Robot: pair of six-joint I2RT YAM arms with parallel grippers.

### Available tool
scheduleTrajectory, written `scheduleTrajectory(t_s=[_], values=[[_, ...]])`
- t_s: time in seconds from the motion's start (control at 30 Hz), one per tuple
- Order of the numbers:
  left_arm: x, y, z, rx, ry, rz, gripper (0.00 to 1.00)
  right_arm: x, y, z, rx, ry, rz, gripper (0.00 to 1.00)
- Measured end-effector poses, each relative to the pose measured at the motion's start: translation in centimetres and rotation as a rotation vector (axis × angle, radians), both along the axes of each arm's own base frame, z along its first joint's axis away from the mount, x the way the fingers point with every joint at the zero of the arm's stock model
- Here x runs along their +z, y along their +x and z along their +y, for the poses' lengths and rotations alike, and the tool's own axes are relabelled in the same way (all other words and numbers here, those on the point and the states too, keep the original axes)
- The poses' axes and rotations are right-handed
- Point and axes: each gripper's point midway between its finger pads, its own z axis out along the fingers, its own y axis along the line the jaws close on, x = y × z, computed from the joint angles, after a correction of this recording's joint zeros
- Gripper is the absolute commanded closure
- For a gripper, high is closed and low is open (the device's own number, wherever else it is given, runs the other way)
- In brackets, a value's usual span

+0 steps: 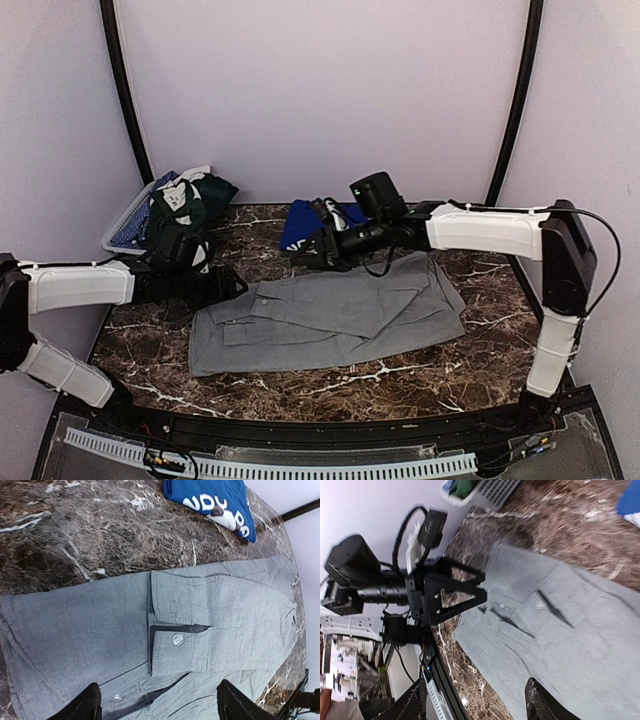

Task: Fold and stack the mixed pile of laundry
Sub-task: Adjust the rectangle-folded shirt at the center of the board.

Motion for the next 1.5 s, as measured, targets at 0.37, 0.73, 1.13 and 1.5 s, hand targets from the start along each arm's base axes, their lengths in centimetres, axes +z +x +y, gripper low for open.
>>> scheduleTrajectory(t_s=[0.37, 0.73, 1.13, 1.5], values=[[-3.5, 1.2, -3.4, -0.098, 0.014, 0.120, 0.37, -1.4, 10.1, -23.6, -0.544, -0.161, -0.029, 0.45], [-6.8, 0.5, -5.5, -0.158, 0.030, 0.218, 0.53, -7.9, 9.2, -30.7, -0.667, -0.305, 0.107, 0.48], [-6.8, 0.6, -6.1, -0.161, 0.023, 0.223, 0.98, -11.3, 9.3, -30.6, -0.649, -0.340, 0.171, 0.49], [-4.2, 0.4, -7.1, -0.193, -0.015, 0.167, 1.00, -12.9, 9.1, -30.5, -0.641, -0.346, 0.198, 0.54]])
